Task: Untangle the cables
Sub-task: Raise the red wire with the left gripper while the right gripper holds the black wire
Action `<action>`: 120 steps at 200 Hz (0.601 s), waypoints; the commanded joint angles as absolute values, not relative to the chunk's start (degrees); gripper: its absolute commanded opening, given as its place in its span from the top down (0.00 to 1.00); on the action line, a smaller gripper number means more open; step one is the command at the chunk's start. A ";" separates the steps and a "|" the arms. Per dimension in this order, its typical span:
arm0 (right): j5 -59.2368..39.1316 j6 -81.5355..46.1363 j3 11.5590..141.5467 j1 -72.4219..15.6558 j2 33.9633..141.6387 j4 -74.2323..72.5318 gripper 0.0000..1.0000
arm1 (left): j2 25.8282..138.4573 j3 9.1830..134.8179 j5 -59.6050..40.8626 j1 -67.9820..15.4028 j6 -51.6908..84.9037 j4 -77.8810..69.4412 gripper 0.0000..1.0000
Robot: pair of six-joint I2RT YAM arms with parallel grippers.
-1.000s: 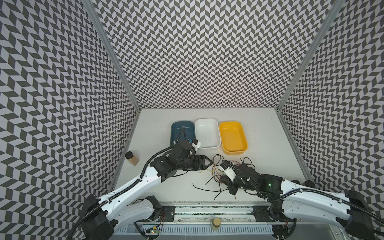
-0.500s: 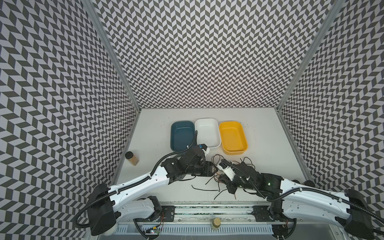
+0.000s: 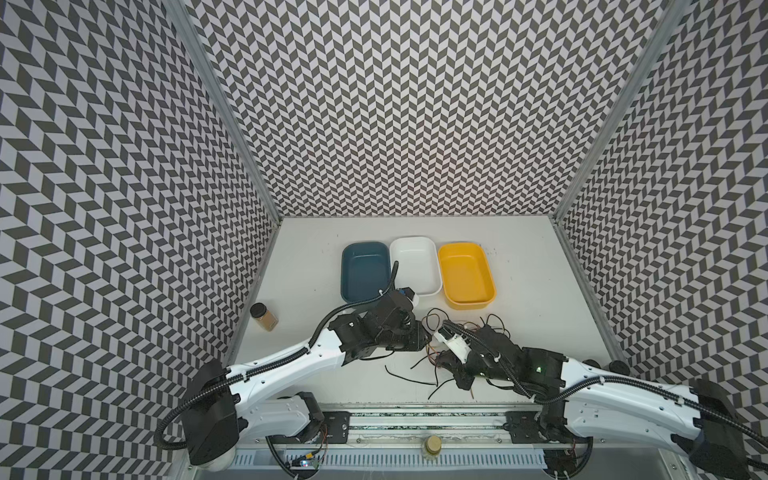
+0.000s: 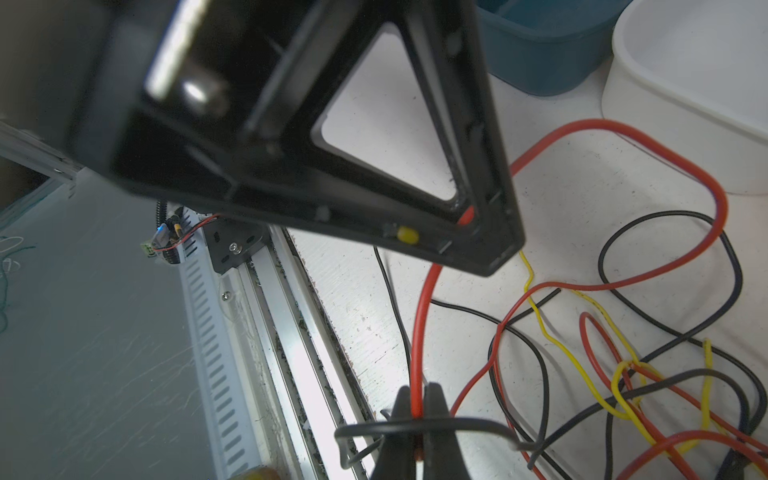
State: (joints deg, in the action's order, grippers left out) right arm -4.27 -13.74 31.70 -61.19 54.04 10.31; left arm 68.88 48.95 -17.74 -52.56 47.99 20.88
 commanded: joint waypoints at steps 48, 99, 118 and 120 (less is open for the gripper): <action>-3.88 -13.67 30.24 -61.35 52.91 7.03 0.93 | 69.59 52.61 -15.09 -52.66 47.91 20.68 1.00; -1.63 -14.34 30.43 -61.39 53.22 7.74 0.58 | 70.79 56.76 -13.14 -49.10 47.17 23.73 1.00; 0.07 -14.85 30.09 -61.43 52.92 8.00 0.52 | 71.78 59.97 -13.93 -46.87 45.65 26.03 1.00; 0.19 -14.85 30.11 -61.39 52.91 8.00 0.52 | 71.84 60.39 -14.01 -46.68 45.45 26.35 1.00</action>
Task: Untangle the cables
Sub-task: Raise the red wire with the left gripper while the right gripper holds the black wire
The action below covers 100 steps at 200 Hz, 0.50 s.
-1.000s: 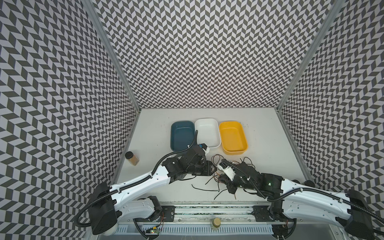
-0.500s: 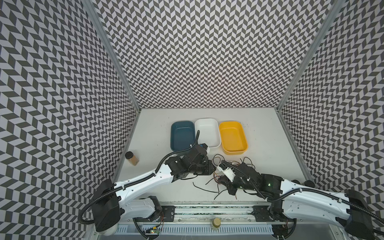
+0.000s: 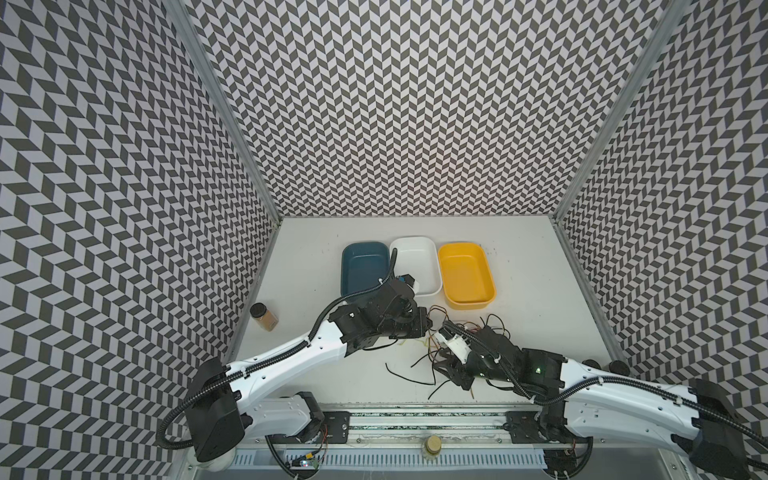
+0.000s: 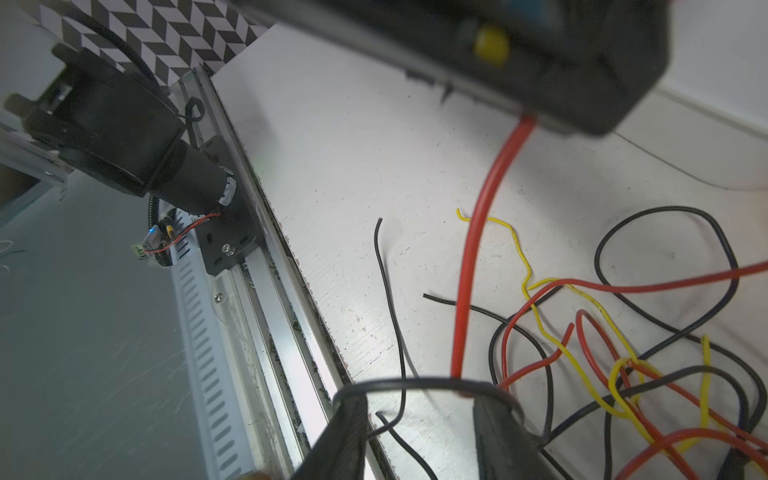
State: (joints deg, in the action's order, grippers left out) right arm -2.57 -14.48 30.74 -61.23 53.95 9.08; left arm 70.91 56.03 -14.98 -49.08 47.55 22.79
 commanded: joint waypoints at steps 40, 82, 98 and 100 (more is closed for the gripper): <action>0.00 -15.36 29.38 -61.42 52.56 6.79 0.47 | 73.46 67.54 -14.77 -45.01 43.17 30.86 1.00; 2.05 -15.31 29.36 -61.43 52.74 7.09 0.45 | 74.04 75.99 -14.15 -43.31 39.98 36.72 1.00; 4.39 -15.61 29.36 -61.44 52.65 7.79 0.45 | 74.59 80.06 -14.32 -41.95 38.06 40.30 1.00; 4.66 -15.70 29.36 -61.41 52.60 7.86 0.45 | 74.68 80.64 -14.39 -41.80 37.77 40.64 1.00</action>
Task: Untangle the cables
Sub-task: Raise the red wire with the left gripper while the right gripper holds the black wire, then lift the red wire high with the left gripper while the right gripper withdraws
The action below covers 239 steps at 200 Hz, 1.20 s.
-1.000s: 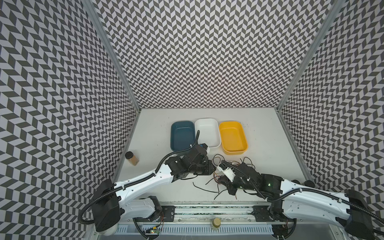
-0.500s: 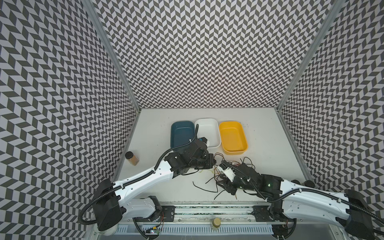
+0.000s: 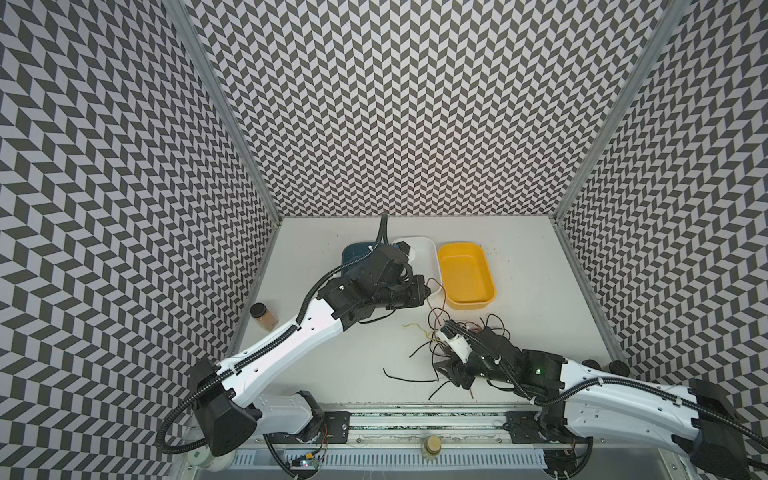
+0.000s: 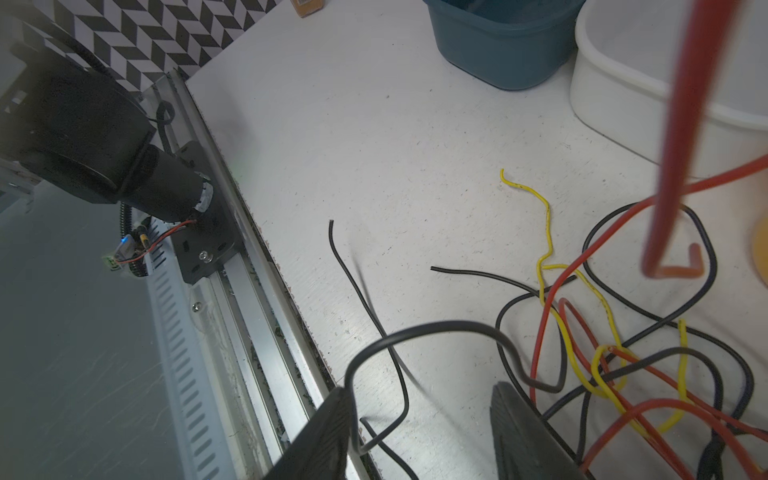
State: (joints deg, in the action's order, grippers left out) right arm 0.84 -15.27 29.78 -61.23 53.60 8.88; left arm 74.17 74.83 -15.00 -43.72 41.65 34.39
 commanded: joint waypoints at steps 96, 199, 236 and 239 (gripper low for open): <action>13.57 -19.83 28.17 -58.90 50.78 8.12 0.42 | 73.90 97.61 -19.45 -35.55 29.57 52.79 1.00; 11.37 -30.12 32.20 -49.83 59.50 10.04 0.42 | 69.91 101.34 -21.19 -35.42 26.68 58.82 1.00; 12.14 -31.34 30.79 -49.75 65.43 7.68 0.43 | 68.87 104.06 -19.65 -34.98 25.86 60.42 1.00; 11.90 -31.39 30.78 -49.75 65.92 7.39 0.43 | 68.84 104.33 -19.56 -34.91 25.84 60.51 1.00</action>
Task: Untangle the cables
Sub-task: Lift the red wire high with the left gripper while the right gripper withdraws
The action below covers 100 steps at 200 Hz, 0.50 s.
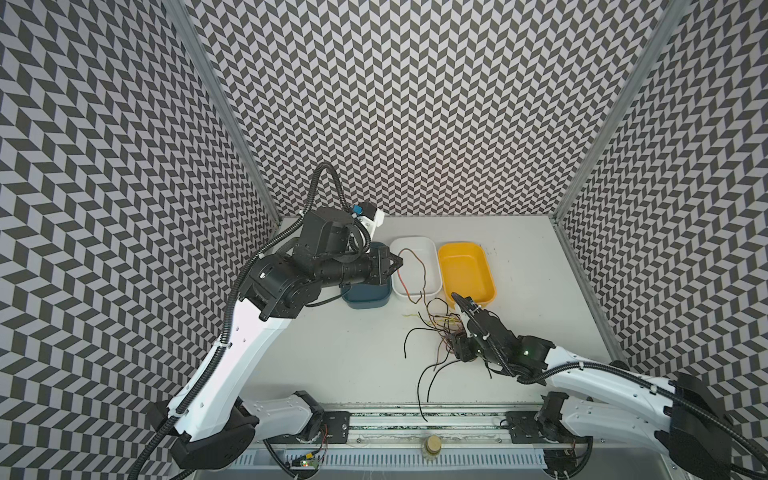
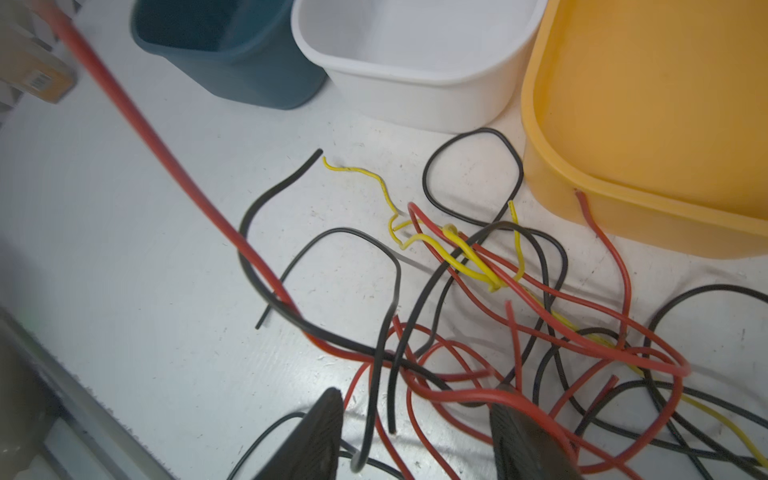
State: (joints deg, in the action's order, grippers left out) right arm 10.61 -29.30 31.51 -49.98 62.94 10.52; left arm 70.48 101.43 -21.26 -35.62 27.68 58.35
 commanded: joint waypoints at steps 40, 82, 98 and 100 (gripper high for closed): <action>10.38 -32.34 30.95 -49.34 70.28 7.75 0.57 | 68.33 110.73 -17.92 -34.76 25.71 63.22 1.00; 10.30 -33.30 29.32 -48.96 69.72 6.91 0.55 | 66.70 117.73 -14.26 -34.76 25.75 64.73 1.00; 10.55 -33.29 28.66 -48.71 68.81 6.59 0.55 | 66.05 118.29 -14.42 -34.74 26.34 64.02 1.00; 10.53 -33.24 28.54 -48.70 68.71 6.52 0.55 | 66.04 118.37 -14.42 -34.79 26.36 63.93 1.00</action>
